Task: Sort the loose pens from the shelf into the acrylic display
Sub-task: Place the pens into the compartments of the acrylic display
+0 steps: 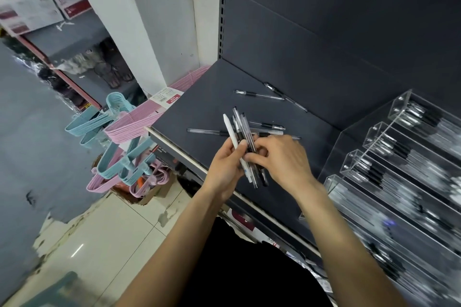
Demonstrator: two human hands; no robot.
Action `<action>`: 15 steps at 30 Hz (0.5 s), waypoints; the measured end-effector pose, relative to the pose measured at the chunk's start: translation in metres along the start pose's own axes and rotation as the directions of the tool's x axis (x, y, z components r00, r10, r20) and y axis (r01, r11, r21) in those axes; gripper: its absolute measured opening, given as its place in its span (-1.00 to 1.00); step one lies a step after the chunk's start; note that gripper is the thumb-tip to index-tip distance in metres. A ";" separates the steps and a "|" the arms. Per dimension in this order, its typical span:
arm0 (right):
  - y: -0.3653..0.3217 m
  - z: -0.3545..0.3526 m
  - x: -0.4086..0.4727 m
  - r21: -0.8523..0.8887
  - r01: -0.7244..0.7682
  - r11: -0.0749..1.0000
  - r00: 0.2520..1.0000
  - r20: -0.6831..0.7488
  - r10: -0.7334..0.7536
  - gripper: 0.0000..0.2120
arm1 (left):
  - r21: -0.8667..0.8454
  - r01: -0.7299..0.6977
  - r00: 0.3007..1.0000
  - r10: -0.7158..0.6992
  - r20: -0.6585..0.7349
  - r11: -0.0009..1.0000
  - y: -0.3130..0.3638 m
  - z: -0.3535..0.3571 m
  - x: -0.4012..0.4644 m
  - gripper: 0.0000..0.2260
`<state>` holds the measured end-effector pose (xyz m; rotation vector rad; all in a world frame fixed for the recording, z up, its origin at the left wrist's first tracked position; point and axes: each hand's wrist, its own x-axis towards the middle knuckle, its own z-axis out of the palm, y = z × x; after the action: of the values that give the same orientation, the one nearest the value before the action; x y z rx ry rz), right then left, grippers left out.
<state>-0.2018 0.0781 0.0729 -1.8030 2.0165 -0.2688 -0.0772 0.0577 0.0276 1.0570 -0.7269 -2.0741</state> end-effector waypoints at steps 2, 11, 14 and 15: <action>0.000 -0.003 -0.002 -0.015 0.001 1.000 1.000 0.028 -0.001 -0.76 | 0.030 0.003 1.000 -0.003 -0.019 1.000 -0.003 0.002 -0.001 -0.80; 0.005 -0.007 0.006 0.355 -0.173 0.919 0.985 0.042 0.169 -0.61 | -0.122 0.081 0.997 -0.082 -0.001 0.989 -0.004 0.002 -0.001 -0.78; 0.007 -0.009 0.031 0.447 -0.218 0.868 0.975 0.145 0.170 -0.60 | -0.153 0.112 0.994 -0.113 0.001 0.982 -0.008 0.002 0.002 -0.78; 0.006 -0.008 0.041 0.424 -0.224 0.878 0.969 0.191 0.155 -0.63 | -0.177 0.119 0.993 -0.122 -0.005 0.977 -0.010 0.002 0.004 -0.79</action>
<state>-0.2138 0.0374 0.0703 -1.2937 1.8244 -0.4729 -0.0837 0.0613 0.0194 1.0378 -0.4712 -2.1850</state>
